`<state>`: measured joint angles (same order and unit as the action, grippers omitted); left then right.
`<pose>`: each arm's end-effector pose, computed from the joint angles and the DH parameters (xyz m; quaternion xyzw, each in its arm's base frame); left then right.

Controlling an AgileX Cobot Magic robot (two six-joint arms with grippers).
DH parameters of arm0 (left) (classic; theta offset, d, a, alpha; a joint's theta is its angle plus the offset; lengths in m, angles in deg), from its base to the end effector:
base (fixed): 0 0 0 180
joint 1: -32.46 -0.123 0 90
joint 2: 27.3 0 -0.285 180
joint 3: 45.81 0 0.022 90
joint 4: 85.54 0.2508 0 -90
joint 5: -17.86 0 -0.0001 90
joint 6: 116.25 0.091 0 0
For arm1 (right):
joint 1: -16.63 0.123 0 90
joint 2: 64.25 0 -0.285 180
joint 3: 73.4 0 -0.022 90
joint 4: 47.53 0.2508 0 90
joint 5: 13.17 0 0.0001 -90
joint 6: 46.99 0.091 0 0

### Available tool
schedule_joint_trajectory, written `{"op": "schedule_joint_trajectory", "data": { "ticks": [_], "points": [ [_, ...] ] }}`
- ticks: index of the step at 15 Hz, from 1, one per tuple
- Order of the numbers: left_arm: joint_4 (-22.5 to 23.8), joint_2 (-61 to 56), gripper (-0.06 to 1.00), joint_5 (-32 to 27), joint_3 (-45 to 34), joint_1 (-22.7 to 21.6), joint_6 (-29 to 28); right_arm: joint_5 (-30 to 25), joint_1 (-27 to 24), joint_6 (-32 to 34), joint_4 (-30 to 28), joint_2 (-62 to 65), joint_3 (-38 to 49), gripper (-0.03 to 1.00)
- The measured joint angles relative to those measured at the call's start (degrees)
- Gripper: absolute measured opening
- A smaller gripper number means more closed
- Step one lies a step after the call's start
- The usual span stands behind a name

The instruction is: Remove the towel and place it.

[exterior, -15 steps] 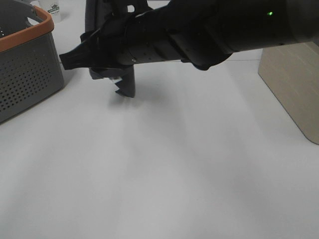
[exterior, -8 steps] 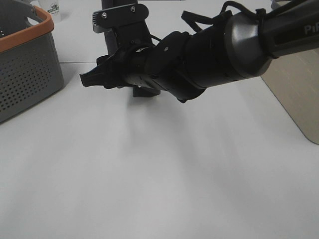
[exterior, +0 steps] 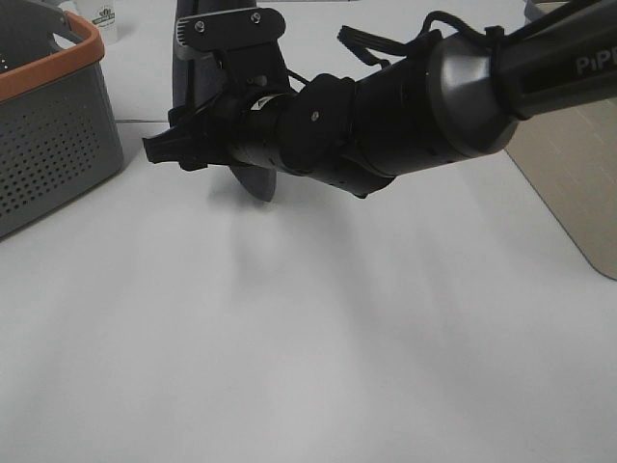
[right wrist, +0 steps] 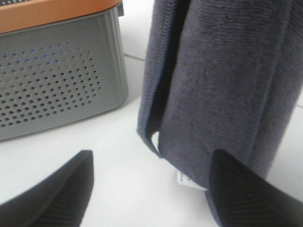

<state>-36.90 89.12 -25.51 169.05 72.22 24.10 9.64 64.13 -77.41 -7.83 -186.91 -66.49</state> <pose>0.3707 -0.2473 0.4056 0.1355 0.8079 0.0303 0.5727 0.3159 0.3115 0.1875 -0.2183 0.7944 0.1635 0.5428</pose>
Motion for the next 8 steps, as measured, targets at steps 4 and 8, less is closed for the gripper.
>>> {"op": "schedule_joint_trajectory", "data": {
  "ticks": [4, 8],
  "points": [
    [-0.5, 1.3, 0.0, 0.2, 0.0, 0.0, 0.0, 3.6, 0.0, 6.1, -7.3, -2.3, 0.0, 0.68],
    [-0.5, 1.3, 0.0, 0.2, 0.0, 0.0, 0.0, 9.1, 0.0, 7.6, -8.1, -5.8, -0.2, 0.68]
  ]
}}
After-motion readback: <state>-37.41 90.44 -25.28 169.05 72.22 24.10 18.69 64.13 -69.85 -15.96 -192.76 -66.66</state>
